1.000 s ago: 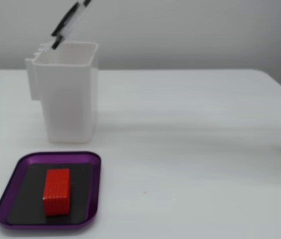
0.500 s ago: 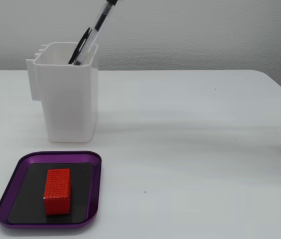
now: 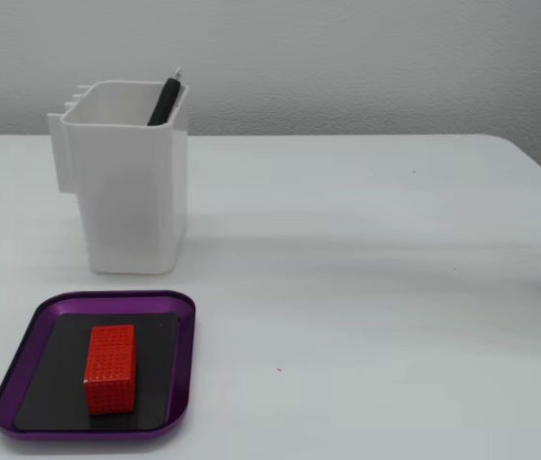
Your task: Pick up the pen and put it in the pen holder.
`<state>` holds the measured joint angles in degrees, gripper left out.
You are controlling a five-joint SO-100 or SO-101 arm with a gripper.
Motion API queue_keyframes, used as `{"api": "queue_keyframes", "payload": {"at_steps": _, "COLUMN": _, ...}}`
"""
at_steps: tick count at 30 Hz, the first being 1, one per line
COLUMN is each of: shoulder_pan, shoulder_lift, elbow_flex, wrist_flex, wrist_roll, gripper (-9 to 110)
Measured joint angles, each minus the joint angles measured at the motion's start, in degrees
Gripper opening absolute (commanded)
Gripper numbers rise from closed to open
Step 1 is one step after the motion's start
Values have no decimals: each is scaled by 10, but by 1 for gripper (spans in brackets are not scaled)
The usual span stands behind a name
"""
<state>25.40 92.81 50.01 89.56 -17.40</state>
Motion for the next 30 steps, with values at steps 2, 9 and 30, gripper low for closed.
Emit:
{"api": "queue_keyframes", "payload": {"at_steps": 2, "shoulder_pan": 0, "shoulder_lift": 18, "elbow_flex": -13, "wrist_flex": 25, "wrist_roll": 23, "gripper": 20}}
{"api": "queue_keyframes", "payload": {"at_steps": 9, "shoulder_pan": 0, "shoulder_lift": 174, "elbow_flex": 10, "wrist_flex": 69, "wrist_roll": 178, "gripper": 20}}
{"api": "queue_keyframes", "payload": {"at_steps": 30, "shoulder_pan": -160, "shoulder_lift": 682, "elbow_flex": 962, "wrist_flex": -158, "wrist_roll": 254, "gripper": 20}}
